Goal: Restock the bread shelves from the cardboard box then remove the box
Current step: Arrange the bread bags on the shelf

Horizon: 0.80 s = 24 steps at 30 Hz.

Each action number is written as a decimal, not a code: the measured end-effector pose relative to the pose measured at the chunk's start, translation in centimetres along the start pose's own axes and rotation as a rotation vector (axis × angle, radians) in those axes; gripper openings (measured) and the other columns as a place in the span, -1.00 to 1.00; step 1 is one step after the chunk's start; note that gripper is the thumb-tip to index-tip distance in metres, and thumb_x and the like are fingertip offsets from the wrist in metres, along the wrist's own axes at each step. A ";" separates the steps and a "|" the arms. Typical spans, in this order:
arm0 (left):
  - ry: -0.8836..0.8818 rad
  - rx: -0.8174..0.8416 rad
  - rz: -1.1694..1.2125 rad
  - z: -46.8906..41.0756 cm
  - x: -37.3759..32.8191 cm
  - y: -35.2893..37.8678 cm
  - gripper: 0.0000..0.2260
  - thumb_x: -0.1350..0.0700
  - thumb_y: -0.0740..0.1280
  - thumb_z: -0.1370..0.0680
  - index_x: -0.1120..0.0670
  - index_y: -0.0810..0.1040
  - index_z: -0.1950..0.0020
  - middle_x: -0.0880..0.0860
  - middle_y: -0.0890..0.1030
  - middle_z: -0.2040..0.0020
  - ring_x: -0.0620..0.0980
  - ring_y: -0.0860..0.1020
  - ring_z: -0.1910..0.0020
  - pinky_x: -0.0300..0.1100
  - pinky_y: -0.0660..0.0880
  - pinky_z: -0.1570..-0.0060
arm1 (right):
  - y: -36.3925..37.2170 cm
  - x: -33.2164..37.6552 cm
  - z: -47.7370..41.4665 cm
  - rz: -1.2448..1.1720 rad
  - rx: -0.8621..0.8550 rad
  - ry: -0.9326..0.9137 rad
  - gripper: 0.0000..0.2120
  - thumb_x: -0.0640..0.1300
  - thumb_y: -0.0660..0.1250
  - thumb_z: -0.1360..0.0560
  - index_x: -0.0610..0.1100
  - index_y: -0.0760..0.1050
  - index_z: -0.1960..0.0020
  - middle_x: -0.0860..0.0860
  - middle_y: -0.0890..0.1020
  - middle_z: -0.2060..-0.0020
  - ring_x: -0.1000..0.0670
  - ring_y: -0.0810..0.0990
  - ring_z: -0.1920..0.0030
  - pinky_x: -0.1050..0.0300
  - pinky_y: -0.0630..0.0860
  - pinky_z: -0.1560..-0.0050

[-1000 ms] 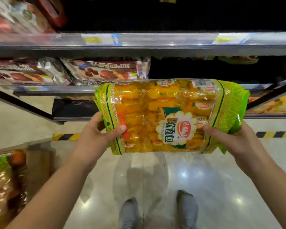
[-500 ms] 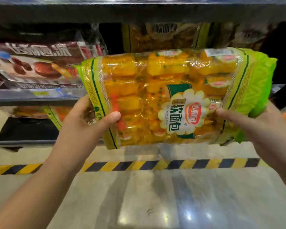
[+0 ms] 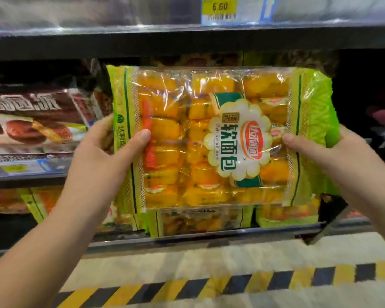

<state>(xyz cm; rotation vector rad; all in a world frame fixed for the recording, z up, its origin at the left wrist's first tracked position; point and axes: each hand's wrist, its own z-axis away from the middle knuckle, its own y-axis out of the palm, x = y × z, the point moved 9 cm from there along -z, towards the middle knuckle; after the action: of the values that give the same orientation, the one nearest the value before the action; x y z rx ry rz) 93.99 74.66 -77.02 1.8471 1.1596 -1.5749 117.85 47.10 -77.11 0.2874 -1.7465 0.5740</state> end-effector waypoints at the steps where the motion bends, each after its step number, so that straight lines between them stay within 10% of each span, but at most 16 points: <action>1: -0.017 0.004 0.008 -0.5 -0.1 0.2 -0.55 -0.14 0.47 -0.49 -0.14 0.56 -0.36 -0.12 0.72 -0.15 -0.11 0.70 -0.10 0.01 0.63 -0.08 | 0.0 0.1 -0.5 0.000 0.008 0.022 -0.64 0.12 0.53 -0.35 0.11 0.65 -0.13 0.09 0.77 0.00 -0.01 0.77 0.02 -0.21 0.62 -0.16; 13: -0.135 0.078 -0.221 -7.1 -3.3 2.5 -0.50 -0.11 0.44 -0.56 0.02 0.38 -0.42 -0.15 0.52 -0.06 -0.16 0.47 0.08 -0.24 0.34 0.12 | 0.2 2.7 -7.7 0.015 -0.016 0.105 -0.71 -0.02 0.53 -0.48 -0.02 0.61 -0.17 -0.01 0.78 0.09 -0.06 0.78 0.13 -0.16 0.69 0.02; 16: -0.218 0.035 -0.266 -8.0 -2.7 2.3 -0.62 -0.05 0.46 -0.57 0.09 0.33 -0.14 -0.09 0.43 0.13 -0.17 0.38 0.23 -0.23 0.28 0.30 | 0.5 2.2 -9.2 0.044 -0.018 0.154 -0.61 0.02 0.58 -0.44 -0.13 0.56 -0.15 -0.06 0.74 0.18 -0.09 0.74 0.22 0.05 0.63 0.23; 20: -0.283 -0.031 -0.148 -9.6 -1.1 2.4 -0.54 0.01 0.57 -0.48 0.16 0.47 -0.23 0.11 0.66 -0.08 0.12 0.64 -0.03 0.13 0.58 -0.14 | 0.1 0.2 -12.1 0.012 -0.093 0.206 0.27 0.37 0.70 0.22 -0.17 0.48 -0.36 -0.10 0.68 -0.12 -0.19 0.68 -0.10 -0.27 0.61 -0.16; 24: -0.265 -0.083 -0.048 -11.6 0.7 3.0 -0.55 0.08 0.59 -0.46 0.10 0.54 -0.28 0.07 0.69 -0.12 0.13 0.66 -0.12 0.13 0.55 -0.26 | -1.1 -4.3 -17.5 -0.048 -0.086 0.249 0.35 0.41 0.69 0.33 0.00 0.48 -0.41 -0.07 0.64 -0.28 -0.22 0.58 -0.33 -0.51 0.42 -0.30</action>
<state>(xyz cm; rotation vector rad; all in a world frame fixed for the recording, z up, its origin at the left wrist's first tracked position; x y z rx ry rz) 103.09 82.32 -75.35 1.5140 1.1354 -1.7099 134.18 54.78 -78.11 0.1883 -1.5152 0.4776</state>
